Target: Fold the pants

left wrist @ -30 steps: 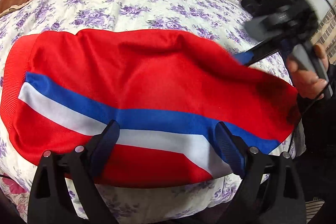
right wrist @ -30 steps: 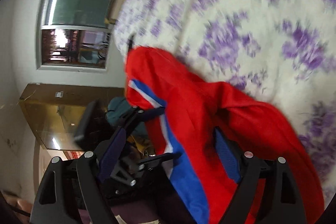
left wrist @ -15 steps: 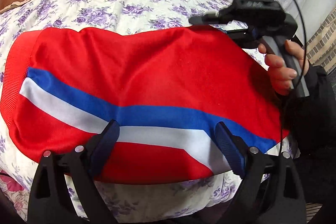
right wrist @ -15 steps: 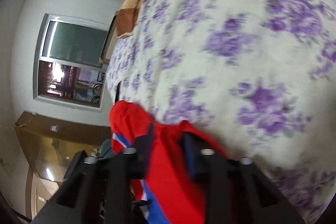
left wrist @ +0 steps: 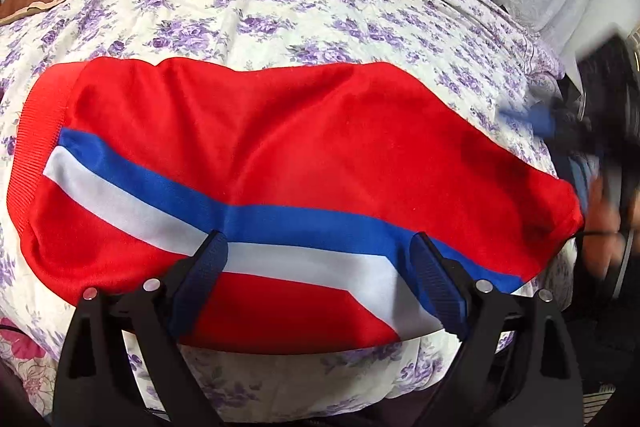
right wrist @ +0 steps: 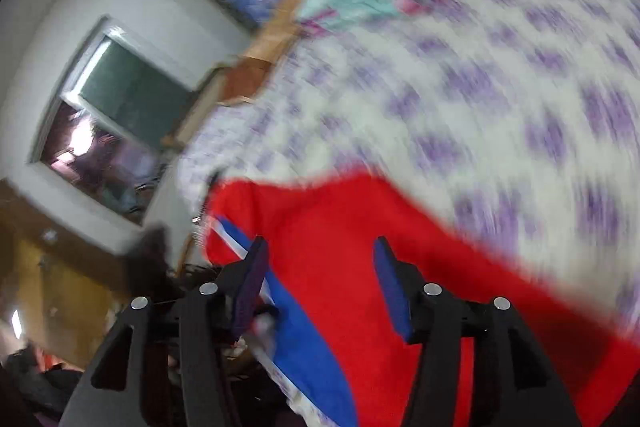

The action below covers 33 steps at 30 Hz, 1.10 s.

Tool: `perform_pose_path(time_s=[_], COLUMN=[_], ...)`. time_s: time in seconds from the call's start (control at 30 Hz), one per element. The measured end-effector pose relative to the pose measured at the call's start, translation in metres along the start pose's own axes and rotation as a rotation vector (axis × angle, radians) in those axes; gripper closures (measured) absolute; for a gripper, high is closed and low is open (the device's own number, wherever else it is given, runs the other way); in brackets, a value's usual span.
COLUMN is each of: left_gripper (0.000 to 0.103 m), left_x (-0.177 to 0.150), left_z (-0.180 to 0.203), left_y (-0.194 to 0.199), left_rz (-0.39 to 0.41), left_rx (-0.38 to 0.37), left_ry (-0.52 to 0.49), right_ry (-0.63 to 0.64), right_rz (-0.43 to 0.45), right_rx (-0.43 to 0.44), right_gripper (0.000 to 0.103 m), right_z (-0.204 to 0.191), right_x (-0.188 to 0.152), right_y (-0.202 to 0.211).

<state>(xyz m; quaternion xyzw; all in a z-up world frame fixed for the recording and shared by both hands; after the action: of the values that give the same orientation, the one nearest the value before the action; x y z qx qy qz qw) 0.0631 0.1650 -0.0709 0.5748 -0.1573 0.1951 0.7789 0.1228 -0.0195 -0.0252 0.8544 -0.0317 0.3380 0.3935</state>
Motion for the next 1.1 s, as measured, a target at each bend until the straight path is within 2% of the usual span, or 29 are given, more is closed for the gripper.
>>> perform_pose_path(time_s=[0.03,0.07,0.1,0.13,0.2,0.23,0.3,0.33,0.4,0.5,0.57,0.63,0.7,0.73,0.8,0.83,0.9,1.03,1.1], left_gripper=[0.013,0.013,0.013,0.013,0.013,0.013,0.013,0.013,0.013,0.013,0.013,0.013,0.013,0.013,0.013,0.013,0.013,0.013,0.013], left_x=[0.0,-0.001,-0.001,-0.001,0.0,0.001,0.003,0.004,0.005,0.005,0.004,0.003,0.001,-0.001,-0.005,-0.007,-0.013,-0.016,-0.016], left_z=[0.0,0.001,0.002,0.003,0.003,0.002,0.0,0.0,0.003,0.014,0.027,0.038,0.044,0.046,0.046,0.044,0.036,0.02,0.018], left_y=[-0.001,-0.002,-0.003,-0.004,-0.003,-0.002,0.005,0.01,0.016,0.02,0.018,0.013,0.01,0.01,0.012,0.014,0.016,0.017,0.018], left_rz=[-0.001,-0.001,-0.002,-0.002,-0.001,0.002,0.022,0.036,0.066,0.105,0.107,0.088,0.069,0.063,0.058,0.057,0.057,0.064,0.07], left_rx=[0.006,0.015,0.021,0.032,0.038,0.038,0.014,-0.018,-0.077,-0.129,-0.161,-0.17,-0.172,-0.171,-0.176,-0.178,-0.178,-0.19,-0.193], left_ry=[-0.004,-0.009,-0.014,-0.017,-0.01,0.001,0.05,0.076,0.11,0.118,0.099,0.078,0.067,0.062,0.061,0.063,0.081,0.128,0.128], right_ry=[-0.037,-0.072,-0.09,-0.105,-0.133,-0.108,-0.072,-0.077,-0.134,-0.333,-0.438,-0.526,-0.563,-0.577,-0.584,-0.576,-0.567,-0.55,-0.544], right_rz=[-0.004,-0.013,0.01,0.068,0.135,0.235,0.369,0.443,0.539,0.624,0.642,0.658,0.669,0.651,0.618,0.619,0.64,0.66,0.651], right_rx=[-0.048,-0.11,-0.1,-0.082,-0.074,-0.086,-0.161,-0.205,-0.257,-0.29,-0.274,-0.243,-0.177,-0.144,-0.148,-0.159,-0.164,-0.136,-0.138], right_gripper=[0.044,0.054,0.068,0.067,0.051,0.048,0.037,0.035,0.028,0.026,0.026,0.025,0.026,0.027,0.048,0.052,0.066,0.071,0.081], right_z=[0.01,0.029,0.044,0.05,0.053,0.049,0.045,0.046,0.053,0.091,0.12,0.14,0.154,0.159,0.163,0.167,0.172,0.177,0.177], right_x=[-0.015,-0.028,-0.038,-0.043,-0.05,-0.055,-0.066,-0.079,-0.108,-0.165,-0.189,-0.201,-0.206,-0.203,-0.195,-0.193,-0.191,-0.177,-0.174], right_y=[-0.008,-0.017,-0.018,-0.007,0.023,0.053,0.1,0.13,0.174,0.229,0.245,0.241,0.235,0.226,0.2,0.196,0.193,0.182,0.179])
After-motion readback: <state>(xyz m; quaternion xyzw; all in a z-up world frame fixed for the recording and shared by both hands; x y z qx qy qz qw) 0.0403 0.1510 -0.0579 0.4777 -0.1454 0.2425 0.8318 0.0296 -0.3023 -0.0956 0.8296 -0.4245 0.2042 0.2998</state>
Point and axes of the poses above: each gripper's, at about its wrist camera, not at the fingertips, and y roughly against the way its jaws point, z to its right, x to its top, the point moved 2 cm from there along -y, roughly the way its jaws point, and after that the axes turned 2 degrees about y, right-handed, at the moved point
